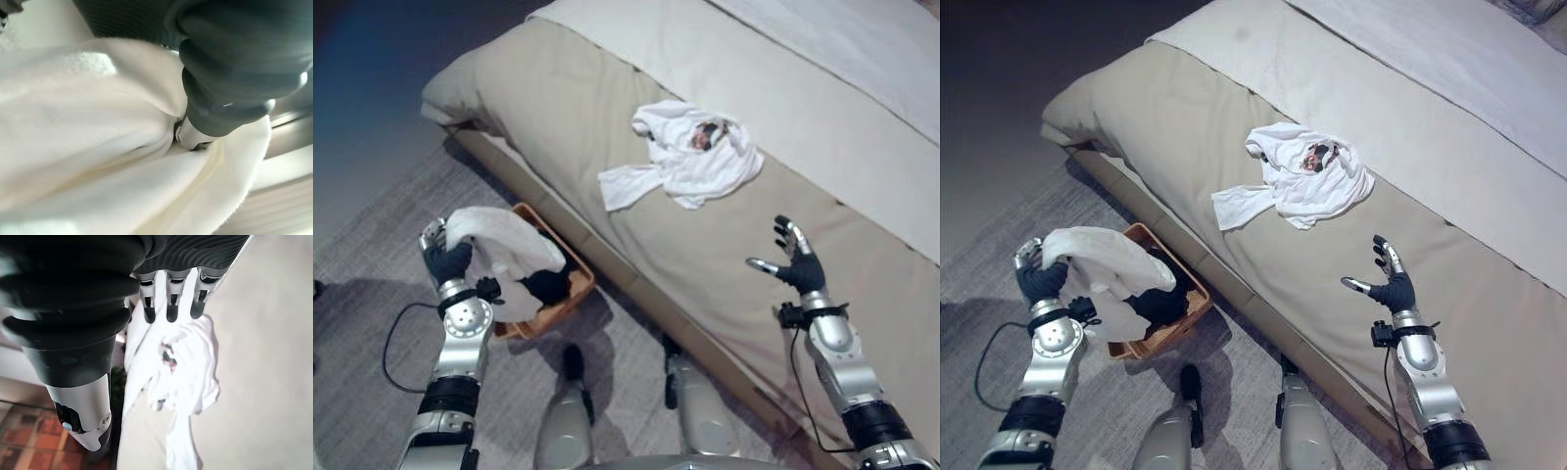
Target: Pick up clothes into the bucket
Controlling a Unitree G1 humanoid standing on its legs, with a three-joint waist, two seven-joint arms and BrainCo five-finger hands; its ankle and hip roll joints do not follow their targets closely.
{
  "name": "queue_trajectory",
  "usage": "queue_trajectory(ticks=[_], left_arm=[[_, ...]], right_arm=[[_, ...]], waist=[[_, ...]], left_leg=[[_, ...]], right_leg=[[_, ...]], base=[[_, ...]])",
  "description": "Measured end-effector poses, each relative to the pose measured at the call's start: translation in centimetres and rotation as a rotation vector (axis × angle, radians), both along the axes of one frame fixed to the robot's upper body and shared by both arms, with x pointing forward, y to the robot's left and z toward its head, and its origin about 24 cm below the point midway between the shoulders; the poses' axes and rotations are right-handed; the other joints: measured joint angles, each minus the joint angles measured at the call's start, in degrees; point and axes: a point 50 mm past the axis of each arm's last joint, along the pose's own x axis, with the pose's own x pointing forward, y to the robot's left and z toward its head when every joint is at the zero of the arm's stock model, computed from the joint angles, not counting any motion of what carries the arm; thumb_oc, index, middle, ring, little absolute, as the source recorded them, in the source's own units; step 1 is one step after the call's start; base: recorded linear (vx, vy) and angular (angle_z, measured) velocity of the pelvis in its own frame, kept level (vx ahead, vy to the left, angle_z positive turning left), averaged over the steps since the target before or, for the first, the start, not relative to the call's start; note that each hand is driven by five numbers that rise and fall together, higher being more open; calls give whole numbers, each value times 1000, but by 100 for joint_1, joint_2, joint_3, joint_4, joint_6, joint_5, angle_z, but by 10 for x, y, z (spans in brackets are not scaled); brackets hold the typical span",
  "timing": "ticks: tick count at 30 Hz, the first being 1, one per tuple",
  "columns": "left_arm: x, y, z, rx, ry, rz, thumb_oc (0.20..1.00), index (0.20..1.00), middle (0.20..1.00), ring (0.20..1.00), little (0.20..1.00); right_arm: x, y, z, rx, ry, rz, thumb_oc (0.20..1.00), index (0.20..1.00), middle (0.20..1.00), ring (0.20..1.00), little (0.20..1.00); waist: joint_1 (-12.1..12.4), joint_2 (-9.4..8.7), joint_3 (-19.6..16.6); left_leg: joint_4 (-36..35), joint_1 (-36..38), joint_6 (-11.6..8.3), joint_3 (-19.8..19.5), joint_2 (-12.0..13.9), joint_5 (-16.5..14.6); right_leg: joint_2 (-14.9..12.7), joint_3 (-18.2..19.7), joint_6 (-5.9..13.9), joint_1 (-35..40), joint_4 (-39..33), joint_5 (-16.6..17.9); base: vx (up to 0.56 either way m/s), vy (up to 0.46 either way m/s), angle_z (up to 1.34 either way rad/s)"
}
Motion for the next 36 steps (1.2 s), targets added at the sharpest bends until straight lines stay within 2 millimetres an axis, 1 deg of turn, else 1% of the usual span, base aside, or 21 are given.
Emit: queue_trajectory(ticks=[1,2,3,5,6,7,9,11,14,16,19,21,25,30,33,34,36], left_arm=[[2,1,3,0,-12,15,200,200,200,200,200],[3,2,5,3,-18,23,200,200,200,200,200],[2,7,10,15,-33,47,200,200,200,200,200],[5,13,17,9,-55,84,200,200,200,200,200],[6,14,17,3,-57,96,200,200,200,200,200],[9,17,21,-10,-71,118,200,200,200,200,200],[12,18,27,-8,-89,130,200,200,200,200,200],[13,18,28,-10,-95,133,200,200,200,200,200],[16,22,37,-32,-130,157,200,200,200,200,200],[19,23,43,-37,-144,165,200,200,200,200,200],[28,21,59,-38,-192,160,200,200,200,200,200],[31,20,66,-38,-206,159,200,200,200,200,200],[36,23,63,-50,-176,177,200,200,200,200,200],[42,24,64,-98,-169,209,200,200,200,200,200],[42,26,56,-156,-149,251,200,200,200,200,200],[42,27,56,-169,-153,259,200,200,200,200,200],[40,30,54,-200,-160,282,200,200,200,200,200]], right_arm=[[0,0,0,9,-4,-4,1000,1000,1000,1000,1000],[0,0,2,11,-10,-3,1000,1000,1000,1000,1000],[1,2,7,19,-39,0,1000,1000,1000,1000,1000],[4,4,15,23,-74,2,1000,1000,1000,1000,1000],[4,4,15,25,-76,2,1000,1000,1000,1000,1000],[4,5,18,32,-93,5,1000,1000,1000,1000,1000],[4,8,24,36,-128,10,1000,1000,1000,1000,1000],[4,8,26,38,-138,10,1000,1000,1000,1000,1000],[6,10,30,40,-156,13,1000,1000,1000,1000,1000],[6,11,33,43,-171,18,1000,1000,1000,1000,1000],[6,14,41,52,-212,31,1000,1000,1000,1000,1000],[7,15,43,55,-220,34,1000,1000,1000,1000,1000],[8,21,50,61,-254,47,1000,1000,1000,1000,1000],[8,21,52,64,-265,41,1000,1000,1000,1000,1000],[7,23,57,65,-287,48,1000,1000,1000,1000,1000],[6,24,59,62,-296,56,1000,1000,1000,1000,1000],[5,25,62,65,-318,63,1000,1000,1000,1000,1000]], waist=[[-17,-6,89],[-33,-9,104],[-91,-3,152],[-147,-8,249],[-161,-5,275],[-171,-7,291],[-210,-7,292],[-231,-9,295],[-278,-20,299],[-291,-24,301],[-315,-26,301],[-337,-45,312],[-456,-79,325],[-506,-110,337],[-524,-125,325],[-556,-127,327],[-605,-144,315]], left_leg=[[209,-197,-5,-22,2,-39],[337,-314,2,-40,5,-79],[518,-541,31,-61,19,-164],[732,-830,20,-95,17,-191],[816,-894,16,-104,20,-207],[980,-1070,62,-122,36,-306],[1113,-1287,58,-129,43,-322],[1178,-1386,54,-130,45,-325],[1309,-1628,97,-138,76,-395],[1390,-1820,92,-135,77,-392],[1536,-2200,95,-152,82,-420],[1592,-2315,100,-144,80,-415],[1709,-2472,106,-156,95,-444],[1811,-2807,92,-184,115,-474],[1975,-2990,111,-219,155,-530],[1987,-3020,97,-238,164,-601],[2083,-3154,110,-272,140,-570]], right_leg=[[-17,9,-14,-186,188,4],[-23,14,-20,-296,283,-7],[-27,20,-48,-480,392,-65],[-34,47,-44,-717,493,-58],[-34,51,-42,-765,547,-57],[-34,63,-58,-906,634,-77],[-37,74,-59,-1085,680,-77],[-40,84,-56,-1171,723,-73],[-39,86,-60,-1370,768,-78],[-39,116,-43,-1555,824,-63],[-40,120,-30,-1910,950,-39],[-40,122,-43,-2018,965,-3],[-48,138,-54,-2185,1119,-40],[-37,139,-60,-2514,1205,-81],[4,137,-54,-2658,1307,-85],[-16,120,-58,-2670,1304,-200],[4,114,-44,-2797,1399,-142]], base=[[-48,29,4],[-56,34,4],[0,0,0],[-40,25,0],[-40,18,-2],[0,0,0],[-46,20,-1],[-36,12,1],[-47,7,-2],[-60,6,-3],[-58,6,1],[-57,0,1],[-34,1,0],[3,0,0],[-34,-2,-5],[82,0,0],[-42,-5,2]])
